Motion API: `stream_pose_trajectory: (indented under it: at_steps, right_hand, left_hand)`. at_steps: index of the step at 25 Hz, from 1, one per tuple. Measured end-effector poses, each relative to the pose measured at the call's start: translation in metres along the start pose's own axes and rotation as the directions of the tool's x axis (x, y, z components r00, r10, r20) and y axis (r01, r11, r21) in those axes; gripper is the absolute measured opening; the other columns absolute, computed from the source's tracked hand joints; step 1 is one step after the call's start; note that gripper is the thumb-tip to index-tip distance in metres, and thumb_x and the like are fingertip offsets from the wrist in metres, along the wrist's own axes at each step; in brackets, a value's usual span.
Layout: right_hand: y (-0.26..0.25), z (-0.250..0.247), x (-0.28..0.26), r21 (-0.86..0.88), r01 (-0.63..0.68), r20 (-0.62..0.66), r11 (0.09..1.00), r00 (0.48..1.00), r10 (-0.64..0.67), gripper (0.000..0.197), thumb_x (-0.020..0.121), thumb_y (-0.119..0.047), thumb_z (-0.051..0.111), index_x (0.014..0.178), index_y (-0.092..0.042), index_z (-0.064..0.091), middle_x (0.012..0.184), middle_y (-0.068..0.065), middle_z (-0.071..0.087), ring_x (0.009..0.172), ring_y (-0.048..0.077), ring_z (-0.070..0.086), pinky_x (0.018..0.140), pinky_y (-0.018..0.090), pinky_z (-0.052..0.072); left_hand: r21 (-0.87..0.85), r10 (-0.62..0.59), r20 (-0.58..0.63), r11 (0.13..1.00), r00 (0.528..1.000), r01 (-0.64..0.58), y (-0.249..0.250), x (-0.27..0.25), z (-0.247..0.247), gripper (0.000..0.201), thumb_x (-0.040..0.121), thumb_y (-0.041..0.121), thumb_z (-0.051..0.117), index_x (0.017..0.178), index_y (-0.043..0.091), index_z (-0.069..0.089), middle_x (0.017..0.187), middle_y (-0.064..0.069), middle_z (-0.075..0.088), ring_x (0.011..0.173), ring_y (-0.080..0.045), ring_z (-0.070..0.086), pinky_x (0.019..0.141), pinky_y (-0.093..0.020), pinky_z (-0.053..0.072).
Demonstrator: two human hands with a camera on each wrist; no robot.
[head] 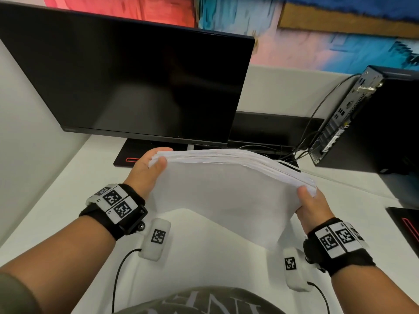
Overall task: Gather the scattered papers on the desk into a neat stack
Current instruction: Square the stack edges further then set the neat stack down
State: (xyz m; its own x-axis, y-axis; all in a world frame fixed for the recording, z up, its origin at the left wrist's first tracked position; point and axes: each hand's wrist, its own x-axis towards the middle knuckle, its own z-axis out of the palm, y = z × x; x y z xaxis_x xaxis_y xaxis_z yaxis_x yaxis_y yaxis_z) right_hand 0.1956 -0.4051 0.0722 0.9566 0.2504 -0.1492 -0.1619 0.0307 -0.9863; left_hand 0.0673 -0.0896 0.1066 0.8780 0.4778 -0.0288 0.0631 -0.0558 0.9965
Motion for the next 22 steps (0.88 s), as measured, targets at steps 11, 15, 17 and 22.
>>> stream_pose_trajectory:
  at_steps: [11,15,17,22]
  right_hand:
    - [0.001,-0.015,-0.013,-0.011,0.079,0.215,0.997,0.974,-0.075,0.073,0.031,-0.037,0.092,0.094,-0.005,0.071,0.093,0.015,0.074,0.088,0.032,0.069,0.077,0.039,0.057]
    - [-0.004,-0.006,-0.015,-0.021,0.081,0.143,0.996,0.987,-0.078,0.072,0.023,-0.042,0.092,0.081,-0.006,0.07,0.076,0.008,0.073,0.076,0.028,0.068,0.064,0.03,0.056]
    - [-0.01,-0.002,-0.018,-0.006,0.114,0.085,0.993,0.99,-0.113,0.074,0.02,-0.044,0.091,0.08,-0.007,0.069,0.073,0.004,0.074,0.073,0.021,0.069,0.063,0.026,0.056]
    - [-0.038,0.029,-0.038,-0.044,0.221,0.074,0.974,0.973,-0.218,0.033,0.047,-0.013,0.084,0.076,-0.014,0.068,0.065,-0.014,0.073,0.064,-0.002,0.067,0.06,0.01,0.051]
  left_hand:
    - [0.176,0.027,0.15,0.983,0.988,-0.053,-0.009,0.0,-0.017,0.042,0.026,0.047,0.087,0.058,0.027,0.068,0.066,0.006,0.069,0.068,-0.011,0.064,0.062,-0.024,0.05]
    - [0.161,0.018,0.105,0.986,0.994,-0.034,-0.005,-0.002,-0.015,0.046,0.021,0.05,0.086,0.054,0.029,0.062,0.062,0.007,0.064,0.067,-0.019,0.058,0.06,-0.029,0.048]
    - [0.216,0.044,0.012,0.975,0.999,-0.045,0.002,-0.001,-0.015,0.048,0.024,0.052,0.085,0.059,0.033,0.059,0.065,0.011,0.058,0.07,-0.018,0.054,0.06,-0.032,0.048]
    - [0.854,0.446,0.014,0.46,0.895,-0.243,0.042,-0.017,0.019,0.098,0.048,0.047,0.084,0.131,0.032,0.034,0.139,0.002,0.038,0.132,-0.022,0.034,0.112,-0.05,0.021]
